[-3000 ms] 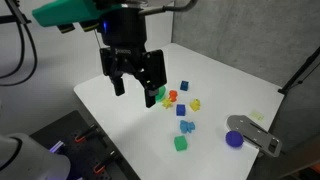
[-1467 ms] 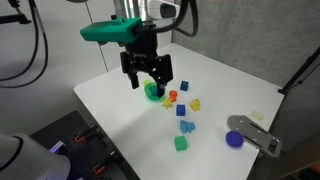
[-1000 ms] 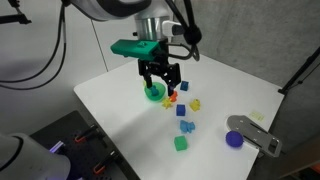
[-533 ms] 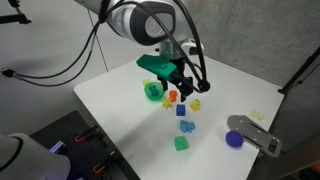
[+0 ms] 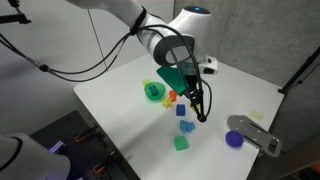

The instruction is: Put the light blue toy in the bowl

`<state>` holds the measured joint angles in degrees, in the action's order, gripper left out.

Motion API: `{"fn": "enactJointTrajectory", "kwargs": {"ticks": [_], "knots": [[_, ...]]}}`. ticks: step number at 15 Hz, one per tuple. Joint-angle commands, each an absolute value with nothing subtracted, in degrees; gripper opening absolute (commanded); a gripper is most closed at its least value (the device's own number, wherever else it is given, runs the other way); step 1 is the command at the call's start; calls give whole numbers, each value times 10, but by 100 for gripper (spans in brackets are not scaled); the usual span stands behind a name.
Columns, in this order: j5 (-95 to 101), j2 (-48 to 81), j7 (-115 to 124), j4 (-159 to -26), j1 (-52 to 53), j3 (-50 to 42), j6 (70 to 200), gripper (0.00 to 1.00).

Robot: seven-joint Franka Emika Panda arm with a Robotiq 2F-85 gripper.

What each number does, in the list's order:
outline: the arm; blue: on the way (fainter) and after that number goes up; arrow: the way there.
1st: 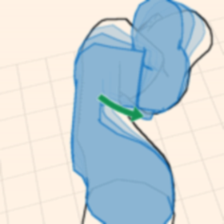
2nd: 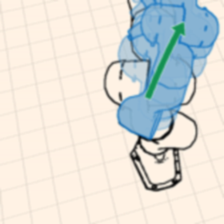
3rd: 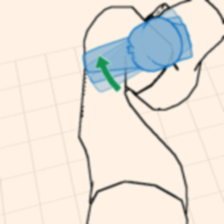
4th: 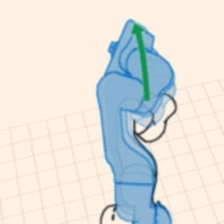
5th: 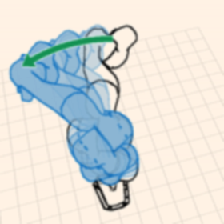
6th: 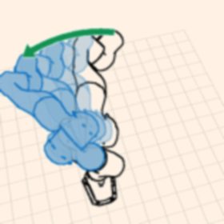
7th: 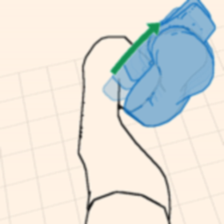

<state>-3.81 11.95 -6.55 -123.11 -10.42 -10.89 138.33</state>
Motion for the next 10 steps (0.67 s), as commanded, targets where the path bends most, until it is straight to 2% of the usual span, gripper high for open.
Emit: {"fn": "enactJointTrajectory", "kwargs": {"ticks": [1,10], "knots": [[-84,179,-37,-1183,-114,-96,1406,100],[-79,315,70,-1109,-106,-102,1435,100]]}}
